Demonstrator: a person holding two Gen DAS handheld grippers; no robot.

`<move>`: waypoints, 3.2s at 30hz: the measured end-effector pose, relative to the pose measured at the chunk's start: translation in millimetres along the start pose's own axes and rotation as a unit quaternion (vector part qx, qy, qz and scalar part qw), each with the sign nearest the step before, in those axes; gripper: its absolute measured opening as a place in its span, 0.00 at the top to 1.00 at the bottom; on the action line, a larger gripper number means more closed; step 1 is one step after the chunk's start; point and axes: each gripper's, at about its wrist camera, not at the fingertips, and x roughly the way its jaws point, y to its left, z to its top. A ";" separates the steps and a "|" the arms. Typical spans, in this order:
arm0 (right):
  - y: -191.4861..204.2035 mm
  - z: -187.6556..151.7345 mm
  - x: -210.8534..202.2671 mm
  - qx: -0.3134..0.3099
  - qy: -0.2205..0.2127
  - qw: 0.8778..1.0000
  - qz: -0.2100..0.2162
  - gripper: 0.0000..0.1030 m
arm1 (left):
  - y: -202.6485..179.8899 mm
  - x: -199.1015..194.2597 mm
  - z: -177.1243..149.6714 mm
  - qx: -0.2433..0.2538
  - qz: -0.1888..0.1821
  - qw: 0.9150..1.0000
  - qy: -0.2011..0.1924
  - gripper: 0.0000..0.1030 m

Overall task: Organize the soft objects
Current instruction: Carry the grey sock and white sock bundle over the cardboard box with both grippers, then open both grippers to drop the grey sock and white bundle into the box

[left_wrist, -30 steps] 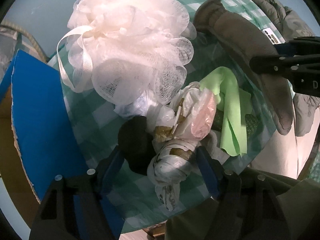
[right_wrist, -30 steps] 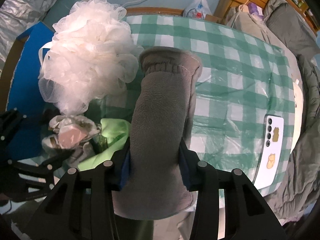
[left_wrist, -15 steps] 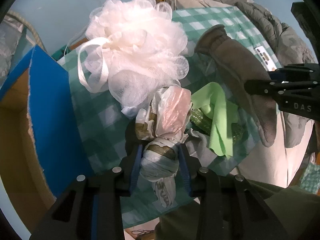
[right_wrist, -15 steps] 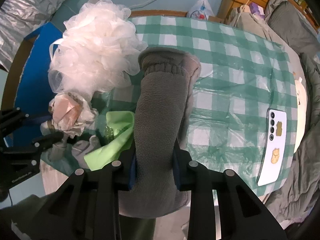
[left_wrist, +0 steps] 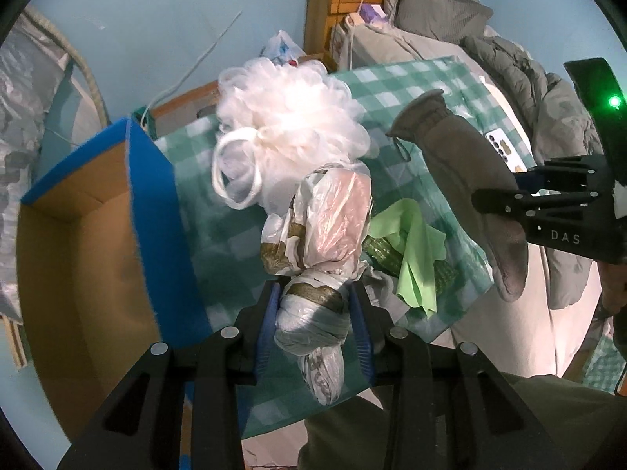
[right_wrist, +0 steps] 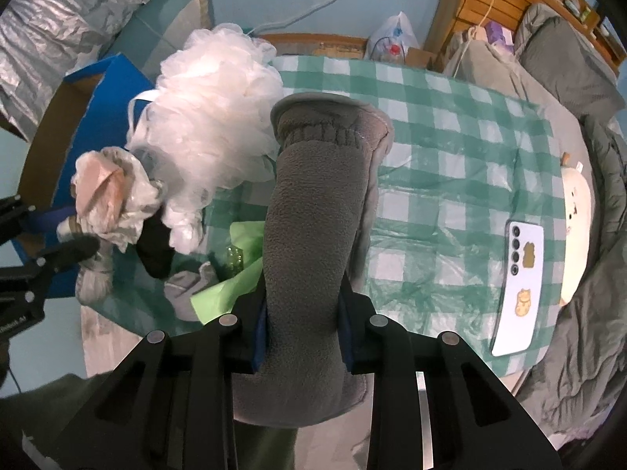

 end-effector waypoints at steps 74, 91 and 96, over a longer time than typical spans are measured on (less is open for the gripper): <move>297.5 123.4 -17.5 -0.229 -0.031 0.969 0.087 0.75 | 207.5 -65.5 -78.5 -0.183 0.098 0.977 -0.040 0.65; 328.1 130.1 24.1 -0.225 0.001 0.971 0.080 0.69 | 232.0 -43.4 -94.1 -0.203 0.096 0.974 -0.011 0.65; 327.5 129.6 22.7 -0.220 -0.011 0.973 0.067 0.52 | 230.6 -47.1 -93.8 -0.196 0.103 0.975 -0.014 0.43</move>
